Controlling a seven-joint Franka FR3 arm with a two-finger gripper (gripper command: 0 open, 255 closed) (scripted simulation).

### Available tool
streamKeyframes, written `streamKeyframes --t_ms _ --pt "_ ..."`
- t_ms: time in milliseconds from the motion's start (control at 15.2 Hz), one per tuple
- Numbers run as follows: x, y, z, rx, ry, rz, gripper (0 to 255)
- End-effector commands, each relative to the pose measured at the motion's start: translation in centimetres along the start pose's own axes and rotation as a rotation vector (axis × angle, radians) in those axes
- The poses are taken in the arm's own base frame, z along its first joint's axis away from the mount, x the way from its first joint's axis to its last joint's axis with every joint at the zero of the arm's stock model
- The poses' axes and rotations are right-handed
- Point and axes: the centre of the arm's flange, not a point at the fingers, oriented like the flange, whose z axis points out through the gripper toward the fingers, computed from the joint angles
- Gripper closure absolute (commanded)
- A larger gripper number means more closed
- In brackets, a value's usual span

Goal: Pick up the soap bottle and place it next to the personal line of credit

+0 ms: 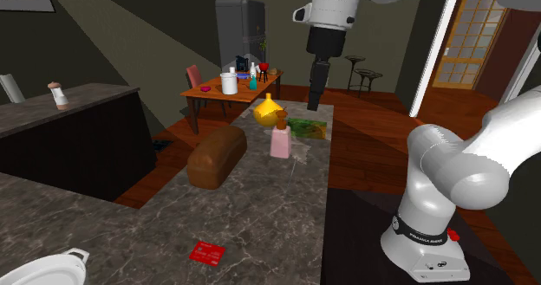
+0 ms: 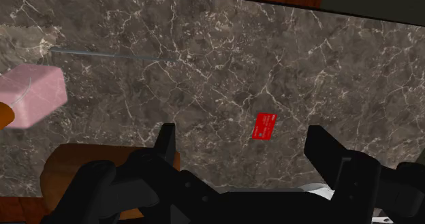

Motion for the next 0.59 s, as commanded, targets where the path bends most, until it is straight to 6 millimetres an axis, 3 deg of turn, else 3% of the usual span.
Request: streamKeyframes --t_ms 0,528 --pt "0.0 0.0 0.0 0.000 0.000 0.000 0" --pt "4.3 9.4 3.8 0.003 -0.072 -0.013 0"
